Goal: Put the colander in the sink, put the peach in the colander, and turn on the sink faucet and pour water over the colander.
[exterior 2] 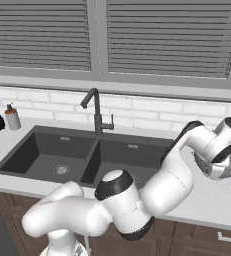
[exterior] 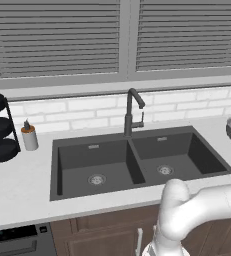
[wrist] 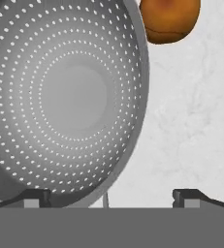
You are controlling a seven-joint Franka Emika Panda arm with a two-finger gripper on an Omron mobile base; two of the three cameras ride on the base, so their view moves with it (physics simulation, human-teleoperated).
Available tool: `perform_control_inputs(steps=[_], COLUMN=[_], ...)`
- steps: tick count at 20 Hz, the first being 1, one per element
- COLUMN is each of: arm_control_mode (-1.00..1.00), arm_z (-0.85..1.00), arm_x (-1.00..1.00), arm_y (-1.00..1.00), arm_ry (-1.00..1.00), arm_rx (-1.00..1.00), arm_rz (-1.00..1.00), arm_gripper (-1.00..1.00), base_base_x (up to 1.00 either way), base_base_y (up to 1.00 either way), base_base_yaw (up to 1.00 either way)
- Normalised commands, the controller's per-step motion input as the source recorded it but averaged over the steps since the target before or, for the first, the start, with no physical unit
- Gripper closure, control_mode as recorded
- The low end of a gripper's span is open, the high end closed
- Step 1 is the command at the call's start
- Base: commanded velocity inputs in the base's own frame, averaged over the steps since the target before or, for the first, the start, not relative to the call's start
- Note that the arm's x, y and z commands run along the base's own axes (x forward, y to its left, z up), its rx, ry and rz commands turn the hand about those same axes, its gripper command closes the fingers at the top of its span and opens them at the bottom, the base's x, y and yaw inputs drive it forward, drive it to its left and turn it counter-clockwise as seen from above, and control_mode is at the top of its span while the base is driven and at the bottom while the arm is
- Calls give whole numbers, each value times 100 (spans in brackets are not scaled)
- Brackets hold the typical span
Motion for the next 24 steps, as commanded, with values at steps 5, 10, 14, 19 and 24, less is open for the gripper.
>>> perform_control_inputs(steps=[5,10,14,19,24], arm_control_mode=[-100,-100,-100,-100,-100], arm_z=[-13,-33,-70,-74,-27], arm_x=[28,27,11,-18,-96], arm_y=[-24,-27,-8,6,54], arm_ry=[0,0,3,11,4], arm_rx=[0,0,0,0,-3], arm_rz=[0,0,-1,-4,2], arm_gripper=[-100,-100,100,100,100], base_base_x=[0,0,0,0,0], base_base_y=[0,0,0,0,0], base_base_yaw=[0,0,0,0,0])
